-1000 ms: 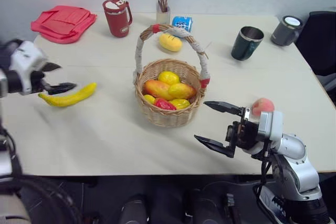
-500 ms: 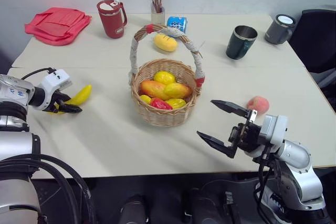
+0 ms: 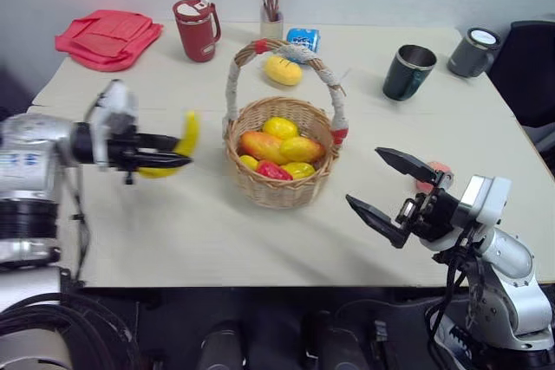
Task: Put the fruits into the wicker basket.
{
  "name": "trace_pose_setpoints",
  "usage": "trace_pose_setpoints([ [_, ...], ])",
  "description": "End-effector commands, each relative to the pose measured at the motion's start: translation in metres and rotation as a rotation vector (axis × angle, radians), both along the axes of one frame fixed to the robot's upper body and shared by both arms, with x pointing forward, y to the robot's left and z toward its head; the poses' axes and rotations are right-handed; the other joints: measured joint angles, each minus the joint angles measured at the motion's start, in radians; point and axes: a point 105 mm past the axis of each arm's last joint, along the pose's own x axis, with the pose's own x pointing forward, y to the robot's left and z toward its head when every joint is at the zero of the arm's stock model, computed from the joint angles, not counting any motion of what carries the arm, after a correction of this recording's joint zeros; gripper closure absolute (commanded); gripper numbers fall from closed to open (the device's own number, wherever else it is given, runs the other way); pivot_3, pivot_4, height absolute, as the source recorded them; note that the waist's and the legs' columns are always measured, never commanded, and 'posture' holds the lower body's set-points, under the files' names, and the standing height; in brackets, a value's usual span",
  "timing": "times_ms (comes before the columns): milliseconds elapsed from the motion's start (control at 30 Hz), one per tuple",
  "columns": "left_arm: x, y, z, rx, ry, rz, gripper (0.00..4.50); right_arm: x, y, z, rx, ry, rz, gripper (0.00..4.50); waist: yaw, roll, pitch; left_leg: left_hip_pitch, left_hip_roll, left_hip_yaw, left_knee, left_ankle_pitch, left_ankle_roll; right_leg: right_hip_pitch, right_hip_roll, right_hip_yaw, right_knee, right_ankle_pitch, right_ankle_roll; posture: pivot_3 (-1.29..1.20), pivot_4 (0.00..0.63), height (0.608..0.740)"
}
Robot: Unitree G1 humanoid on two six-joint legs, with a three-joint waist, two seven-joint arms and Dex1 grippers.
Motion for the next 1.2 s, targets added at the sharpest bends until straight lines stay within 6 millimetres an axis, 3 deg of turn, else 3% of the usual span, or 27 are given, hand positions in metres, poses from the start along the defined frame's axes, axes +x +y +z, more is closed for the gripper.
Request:
trace_pose_setpoints([
  [33,-0.002,-0.044,0.027,-0.116,0.012,0.011,3.38,-0.003,-0.003,0.009,-0.001,-0.034,0.002,0.00,0.002,0.000,0.000,0.001,0.000,0.000,0.000,0.000,0.000,0.000,0.000,0.001,0.000,0.000,0.000,0.00,0.150,0.740],
  [100,-0.001,-0.073,0.036,-0.199,0.065,0.008,3.38,-0.003,-0.002,0.010,-0.004,-0.032,0.007,0.00,0.008,0.000,0.000,0.001,-0.001,-0.001,0.001,0.000,0.000,0.001,0.000,0.002,0.000,0.000,0.000,0.00,0.150,0.740],
  [167,-0.001,-0.088,0.039,-0.236,0.124,0.020,3.38,-0.003,-0.002,0.010,-0.006,-0.029,0.010,0.00,0.007,0.000,0.000,0.001,-0.002,-0.002,0.001,0.000,0.001,0.002,0.000,0.003,0.000,0.000,0.001,0.00,0.150,0.740],
  [333,0.006,-0.098,0.029,-0.216,0.228,0.080,3.38,-0.007,0.003,0.008,-0.007,-0.023,0.016,0.00,-0.002,0.004,0.002,0.001,-0.001,-0.002,-0.001,0.000,0.000,-0.001,0.002,0.005,0.002,0.000,0.001,0.00,0.150,0.740],
  [433,0.011,-0.095,0.019,-0.168,0.207,0.112,2.42,-0.007,0.003,0.008,-0.003,-0.021,0.006,0.00,0.003,0.004,0.002,0.001,-0.002,-0.002,0.000,0.000,0.000,-0.001,0.003,0.005,0.000,0.000,0.001,0.00,0.150,0.740],
  [633,0.007,-0.081,0.031,-0.227,0.009,0.083,0.60,-0.008,-0.010,0.004,-0.026,-0.009,-0.065,0.00,0.006,0.004,0.002,0.001,-0.003,-0.002,0.000,0.000,0.000,0.000,0.001,0.005,-0.002,0.000,0.001,0.00,0.150,0.740],
  [800,-0.022,-0.065,0.039,-0.254,-0.156,-0.049,0.60,-0.008,-0.038,-0.002,-0.053,0.015,-0.168,0.00,0.007,0.004,0.002,0.001,-0.003,-0.002,0.000,-0.001,0.001,0.000,0.001,0.005,-0.002,0.000,0.001,0.00,0.150,0.740],
  [933,-0.048,-0.045,0.014,-0.093,-0.307,-0.151,0.60,-0.019,-0.084,-0.030,-0.096,0.120,-0.329,0.00,0.006,0.005,0.002,0.002,-0.003,-0.001,-0.001,-0.001,0.000,0.000,0.001,0.005,-0.003,0.000,0.000,0.00,0.150,0.740],
  [1000,-0.050,-0.030,0.011,-0.074,-0.374,-0.117,0.11,-0.031,-0.112,-0.050,-0.131,0.178,-0.435,0.00,0.013,0.006,0.002,0.002,-0.003,0.000,-0.001,-0.001,0.000,0.001,0.001,0.004,-0.005,0.000,0.000,0.00,0.150,0.740],
  [1133,-0.044,0.002,0.015,-0.155,-0.436,0.044,0.05,-0.052,-0.155,-0.070,-0.150,0.215,-0.637,0.00,0.018,0.006,0.002,0.002,-0.003,0.000,0.000,-0.002,0.002,0.003,0.001,0.004,-0.007,0.001,0.001,0.00,0.150,0.740],
  [1200,-0.049,0.022,0.005,-0.175,-0.392,0.101,0.05,-0.065,-0.168,-0.084,-0.160,0.261,-0.707,0.00,0.015,0.009,0.000,0.004,-0.002,-0.002,-0.001,-0.003,0.002,0.003,0.001,0.006,-0.007,0.001,0.001,0.00,0.150,0.740],
])
